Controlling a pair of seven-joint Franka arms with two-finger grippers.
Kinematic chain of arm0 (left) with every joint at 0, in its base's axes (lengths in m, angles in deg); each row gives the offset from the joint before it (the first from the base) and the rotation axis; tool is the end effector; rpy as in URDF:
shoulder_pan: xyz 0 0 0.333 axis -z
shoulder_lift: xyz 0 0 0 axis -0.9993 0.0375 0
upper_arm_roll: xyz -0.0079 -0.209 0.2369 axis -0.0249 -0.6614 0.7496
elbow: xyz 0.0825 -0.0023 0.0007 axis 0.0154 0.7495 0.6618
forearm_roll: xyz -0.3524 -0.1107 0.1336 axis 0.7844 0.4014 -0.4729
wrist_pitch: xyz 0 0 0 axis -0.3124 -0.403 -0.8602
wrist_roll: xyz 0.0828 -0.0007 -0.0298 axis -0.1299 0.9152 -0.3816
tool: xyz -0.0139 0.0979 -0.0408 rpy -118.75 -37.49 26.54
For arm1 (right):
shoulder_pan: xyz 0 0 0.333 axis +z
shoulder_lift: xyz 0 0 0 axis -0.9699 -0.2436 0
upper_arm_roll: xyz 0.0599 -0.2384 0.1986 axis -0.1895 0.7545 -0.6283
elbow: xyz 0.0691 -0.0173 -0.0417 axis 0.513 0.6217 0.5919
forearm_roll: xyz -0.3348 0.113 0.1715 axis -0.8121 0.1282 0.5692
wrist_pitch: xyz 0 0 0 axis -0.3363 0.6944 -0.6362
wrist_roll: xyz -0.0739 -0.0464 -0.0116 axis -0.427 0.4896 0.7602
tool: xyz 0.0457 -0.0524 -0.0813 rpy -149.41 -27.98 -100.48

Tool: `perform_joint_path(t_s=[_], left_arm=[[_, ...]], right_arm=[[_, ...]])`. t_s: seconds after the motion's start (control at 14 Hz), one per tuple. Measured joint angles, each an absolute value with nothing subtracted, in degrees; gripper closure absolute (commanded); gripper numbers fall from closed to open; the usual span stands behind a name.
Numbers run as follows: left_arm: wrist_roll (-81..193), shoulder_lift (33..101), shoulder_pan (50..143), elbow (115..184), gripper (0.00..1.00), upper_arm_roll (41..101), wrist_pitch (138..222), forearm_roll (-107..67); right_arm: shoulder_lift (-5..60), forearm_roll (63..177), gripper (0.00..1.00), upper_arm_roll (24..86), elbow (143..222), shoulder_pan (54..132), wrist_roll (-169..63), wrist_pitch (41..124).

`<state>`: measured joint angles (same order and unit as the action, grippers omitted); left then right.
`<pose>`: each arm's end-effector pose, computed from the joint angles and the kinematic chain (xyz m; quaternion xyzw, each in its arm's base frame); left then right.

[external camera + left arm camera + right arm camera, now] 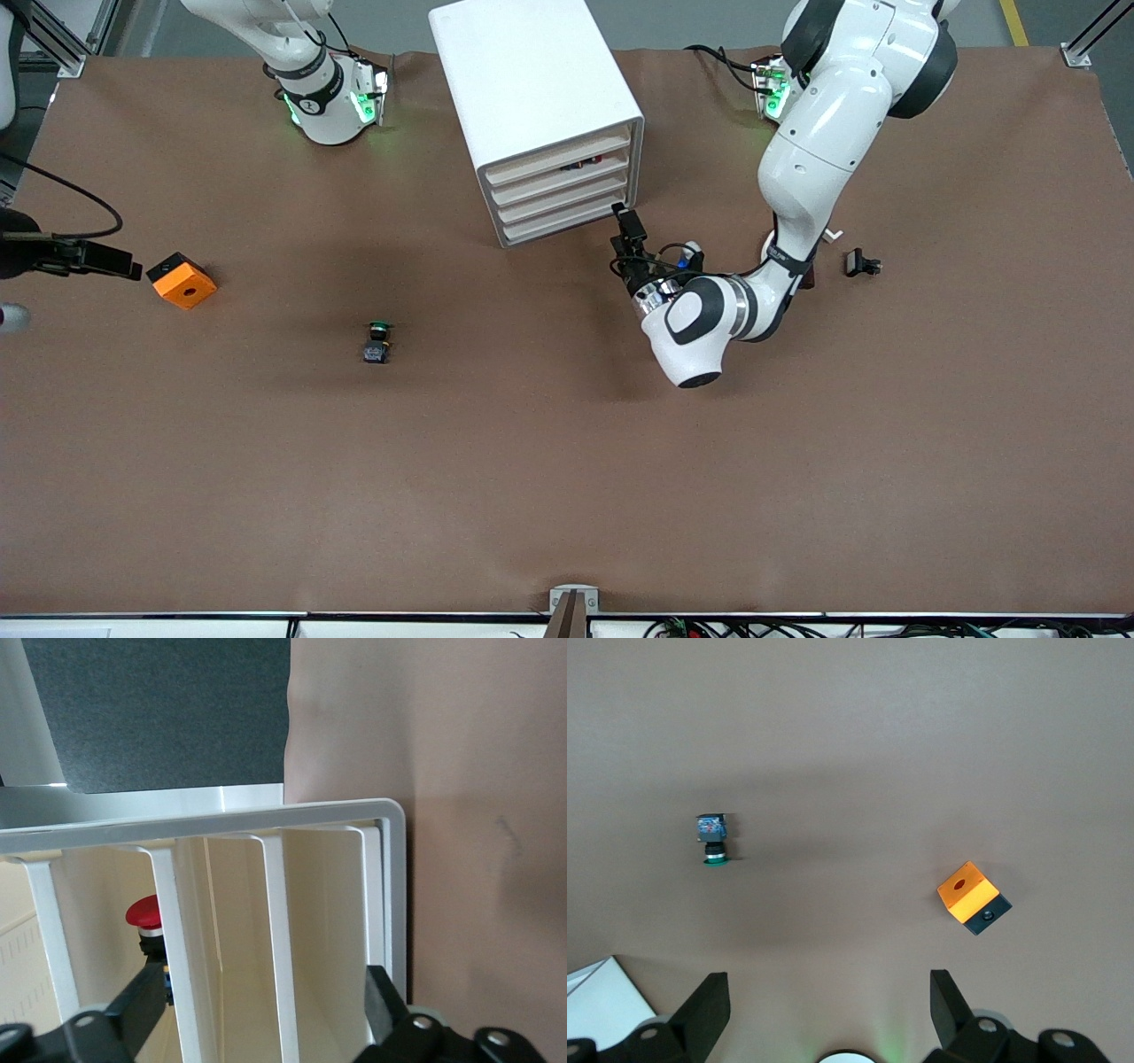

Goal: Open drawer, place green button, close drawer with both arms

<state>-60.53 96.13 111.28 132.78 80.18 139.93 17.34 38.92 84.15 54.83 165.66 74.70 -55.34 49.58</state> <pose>0.4756 -0.3930 0.1365 -0.4618 -0.6203 0.5274 0.3519 0.5971 -0.0605 0.5581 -0.9942 0.0336 0.1018 0.0060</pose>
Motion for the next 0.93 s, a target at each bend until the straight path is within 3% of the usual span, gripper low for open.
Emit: perform_joint_path(t_s=[0.36, 0.71, 0.93], left_arm=[[-60.71, 96.89, 114.18, 132.79, 0.45, 79.69, 139.75, 17.34], [-60.71, 97.21, 115.24, 133.06, 0.46, 79.66, 139.37, 17.34], [-60.72, 97.28, 116.55, 133.5, 0.49, 79.65, 138.7, 17.26]], right_arm=[[37.89, 84.14, 0.0, 55.06, 165.59, 71.89, -52.59, 52.66], [37.04, 84.37, 0.0, 54.8, 165.58, 71.08, -57.0, 52.66], [37.02, 90.75, 0.0, 54.34, 165.57, 72.42, -59.06, 52.59]])
